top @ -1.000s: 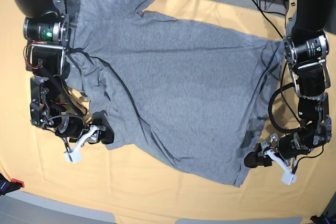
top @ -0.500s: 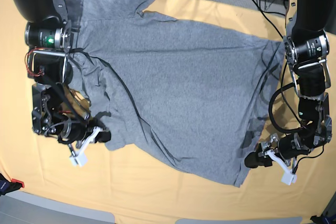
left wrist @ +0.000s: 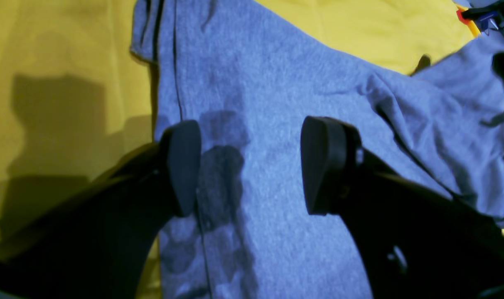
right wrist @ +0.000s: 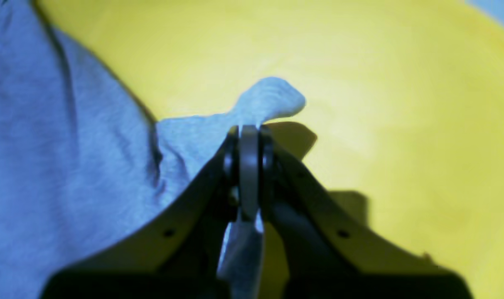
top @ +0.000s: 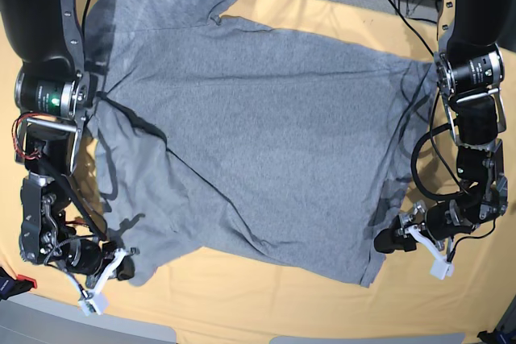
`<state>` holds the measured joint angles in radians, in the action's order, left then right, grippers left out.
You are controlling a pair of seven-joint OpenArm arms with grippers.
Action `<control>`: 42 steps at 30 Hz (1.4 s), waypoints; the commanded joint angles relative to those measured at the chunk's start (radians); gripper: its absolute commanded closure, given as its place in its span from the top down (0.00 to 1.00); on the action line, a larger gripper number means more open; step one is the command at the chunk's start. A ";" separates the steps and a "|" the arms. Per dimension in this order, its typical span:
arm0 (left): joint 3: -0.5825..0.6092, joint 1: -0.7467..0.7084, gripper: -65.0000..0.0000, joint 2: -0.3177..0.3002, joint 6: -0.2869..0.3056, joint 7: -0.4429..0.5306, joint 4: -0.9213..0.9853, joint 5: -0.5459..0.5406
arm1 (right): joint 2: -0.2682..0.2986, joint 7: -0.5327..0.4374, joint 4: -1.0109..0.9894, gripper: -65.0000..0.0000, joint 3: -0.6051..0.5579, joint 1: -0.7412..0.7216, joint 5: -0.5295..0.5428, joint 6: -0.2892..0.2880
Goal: Layout the t-shirt on the table in an organized manner, then fold the t-shirt properly
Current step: 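Pull the side edge with the right gripper away from the left gripper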
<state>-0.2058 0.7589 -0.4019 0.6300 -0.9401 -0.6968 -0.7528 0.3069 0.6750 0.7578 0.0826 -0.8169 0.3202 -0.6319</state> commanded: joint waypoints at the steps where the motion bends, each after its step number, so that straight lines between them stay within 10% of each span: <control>1: -0.004 0.035 0.60 -0.014 0.006 0.018 -0.016 -0.024 | 0.012 -0.040 0.017 0.00 0.003 -0.046 -0.009 0.025; 11: -0.004 0.035 0.60 -0.014 0.006 0.018 -0.016 -0.024 | 0.012 -0.115 0.017 0.00 0.003 -0.048 -0.184 0.247; 18: -0.004 0.036 0.60 -0.014 0.006 0.018 -0.016 -0.024 | 0.012 -0.173 0.017 0.00 0.002 -0.075 -0.191 0.167; 26: -0.004 0.036 0.60 -0.014 0.006 0.018 -0.016 -0.023 | 0.011 -0.174 0.017 0.00 0.002 -0.114 -0.232 0.257; 42: -0.004 0.037 0.60 -0.014 0.006 0.019 -0.016 -0.024 | 0.010 -0.197 0.017 0.00 0.002 -0.149 -0.232 0.225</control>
<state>-0.2058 0.7593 -0.4023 0.6300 -0.9398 -0.6968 -0.7528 0.3069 0.5144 0.7578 0.0826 -0.9157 0.0803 -0.4080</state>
